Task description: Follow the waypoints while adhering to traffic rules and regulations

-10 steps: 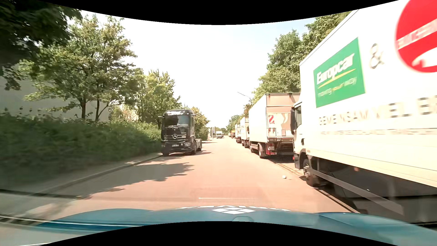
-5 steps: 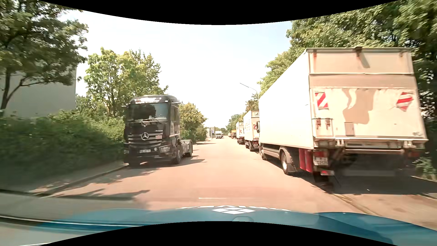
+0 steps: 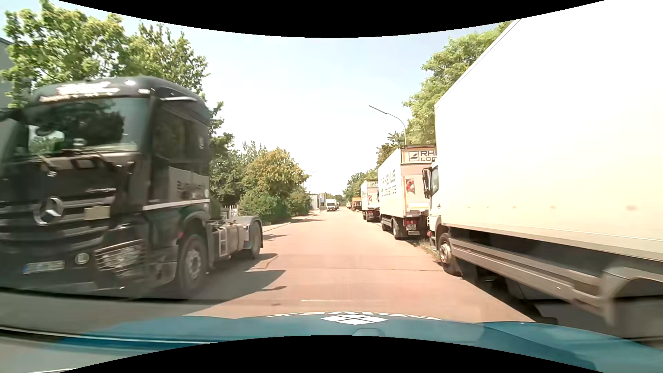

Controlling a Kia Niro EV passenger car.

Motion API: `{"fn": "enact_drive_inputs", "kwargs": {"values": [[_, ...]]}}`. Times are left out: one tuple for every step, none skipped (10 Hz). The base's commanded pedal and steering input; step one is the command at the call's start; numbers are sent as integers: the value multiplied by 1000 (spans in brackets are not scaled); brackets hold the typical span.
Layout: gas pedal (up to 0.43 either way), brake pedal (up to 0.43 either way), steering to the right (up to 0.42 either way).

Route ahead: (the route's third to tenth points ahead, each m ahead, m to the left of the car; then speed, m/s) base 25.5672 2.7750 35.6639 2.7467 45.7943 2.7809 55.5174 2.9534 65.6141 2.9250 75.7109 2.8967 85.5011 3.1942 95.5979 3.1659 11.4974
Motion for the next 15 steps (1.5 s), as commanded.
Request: {"fn": "enact_drive_inputs", "kwargs": {"values": [[0,0,-3],[0,0,-3],[0,0,-3],[0,0,-3],[0,0,-1],[0,0,0],[0,0,2],[0,0,2],[0,0,2],[0,0,2],[0,0,2],[0,24,2],[0,110,2],[0,165,2],[0,195,2]]}}
